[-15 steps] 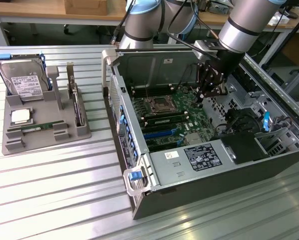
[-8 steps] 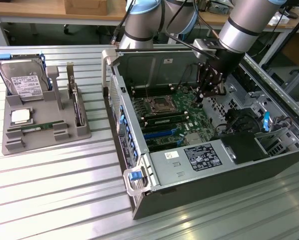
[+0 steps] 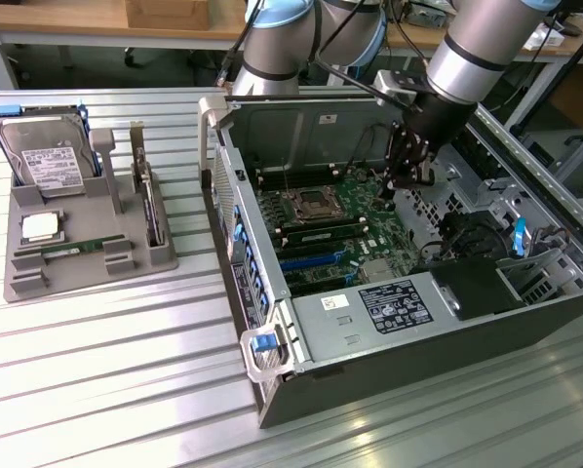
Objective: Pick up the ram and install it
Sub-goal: 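Press down the ram until it locks into place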
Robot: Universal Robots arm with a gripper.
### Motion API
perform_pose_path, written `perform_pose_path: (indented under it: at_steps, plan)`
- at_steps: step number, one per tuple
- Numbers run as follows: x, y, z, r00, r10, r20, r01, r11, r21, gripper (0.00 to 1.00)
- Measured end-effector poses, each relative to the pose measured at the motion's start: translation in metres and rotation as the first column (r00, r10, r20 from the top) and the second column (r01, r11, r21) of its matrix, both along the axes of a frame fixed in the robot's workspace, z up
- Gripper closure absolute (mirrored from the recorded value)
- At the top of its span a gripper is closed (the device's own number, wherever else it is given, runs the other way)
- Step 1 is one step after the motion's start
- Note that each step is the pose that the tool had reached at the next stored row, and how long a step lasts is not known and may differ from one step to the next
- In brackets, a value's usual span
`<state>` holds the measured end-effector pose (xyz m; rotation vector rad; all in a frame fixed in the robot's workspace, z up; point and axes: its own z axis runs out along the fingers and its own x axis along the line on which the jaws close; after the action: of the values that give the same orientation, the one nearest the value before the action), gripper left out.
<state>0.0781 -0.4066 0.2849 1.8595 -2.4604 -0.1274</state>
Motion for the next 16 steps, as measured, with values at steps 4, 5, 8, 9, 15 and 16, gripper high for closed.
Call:
perform_pose_path:
  at_steps: [4,5,8,9,15,16]
  plan:
    - [0.0,0.0,-0.0001,0.9913,-0.132,0.0001,0.132,0.9913,-0.0024,0.89]
    - [0.0,0.0,-0.0002,0.9872,-0.159,0.0002,0.159,0.9872,-0.0025,0.89]
    - [0.0,0.0,-0.0003,0.9634,-0.268,0.0004,0.268,0.9634,-0.0036,0.89]
    - [0.0,0.0,-0.0003,0.9561,-0.293,0.0005,0.293,0.9561,-0.0039,0.89]
    - [0.0,0.0,-0.0005,0.9119,-0.41,0.0007,0.41,0.9119,-0.0046,0.89]
    - [0.0,0.0,-0.0006,0.8958,-0.444,0.0007,0.444,0.8958,-0.0045,0.89]
